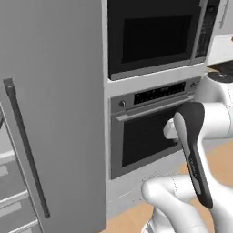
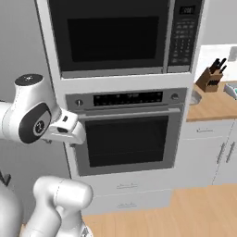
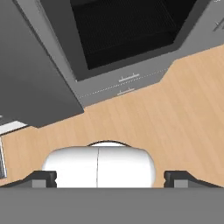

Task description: Take the meat container that has the chicken drumstick and place it on the second highest rack of the freezer. Then take the vegetable container that has the lime and tomato and place it on the highest rack of the freezer.

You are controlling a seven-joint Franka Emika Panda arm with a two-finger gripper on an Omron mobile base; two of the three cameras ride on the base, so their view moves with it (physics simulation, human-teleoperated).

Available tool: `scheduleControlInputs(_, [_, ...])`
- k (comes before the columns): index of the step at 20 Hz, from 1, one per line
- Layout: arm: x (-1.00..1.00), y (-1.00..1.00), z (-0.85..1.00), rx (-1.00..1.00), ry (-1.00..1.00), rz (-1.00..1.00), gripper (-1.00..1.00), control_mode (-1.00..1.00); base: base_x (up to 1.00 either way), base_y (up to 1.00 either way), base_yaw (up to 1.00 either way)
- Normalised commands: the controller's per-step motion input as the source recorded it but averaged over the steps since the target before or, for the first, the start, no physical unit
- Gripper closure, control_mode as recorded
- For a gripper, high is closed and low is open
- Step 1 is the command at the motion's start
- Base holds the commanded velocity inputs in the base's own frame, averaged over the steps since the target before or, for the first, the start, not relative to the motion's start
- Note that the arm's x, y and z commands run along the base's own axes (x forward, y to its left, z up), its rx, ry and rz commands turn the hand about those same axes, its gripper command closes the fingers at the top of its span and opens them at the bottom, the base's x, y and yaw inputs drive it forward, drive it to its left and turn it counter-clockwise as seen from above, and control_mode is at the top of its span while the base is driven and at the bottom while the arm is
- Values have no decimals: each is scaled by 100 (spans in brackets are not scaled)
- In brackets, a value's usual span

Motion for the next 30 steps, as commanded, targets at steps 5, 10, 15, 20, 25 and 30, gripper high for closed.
scheduleControlInputs(5, [0, 0, 0, 0, 0, 0, -100, 100, 44, -93, -34])
scheduleControlInputs(10, [0, 0, 0, 0, 0, 0, -100, 100, 79, -87, 16])
scheduleControlInputs(15, [0, 0, 0, 0, 0, 0, -100, 100, 79, -86, 22])
scheduleControlInputs(20, [0, 0, 0, 0, 0, 0, -100, 100, 51, -91, 33])
scheduleControlInputs(25, [0, 0, 0, 0, 0, 0, -100, 100, 33, -79, 37])
scheduleControlInputs(30, [0, 0, 0, 0, 0, 0, -100, 100, 56, -51, 32])
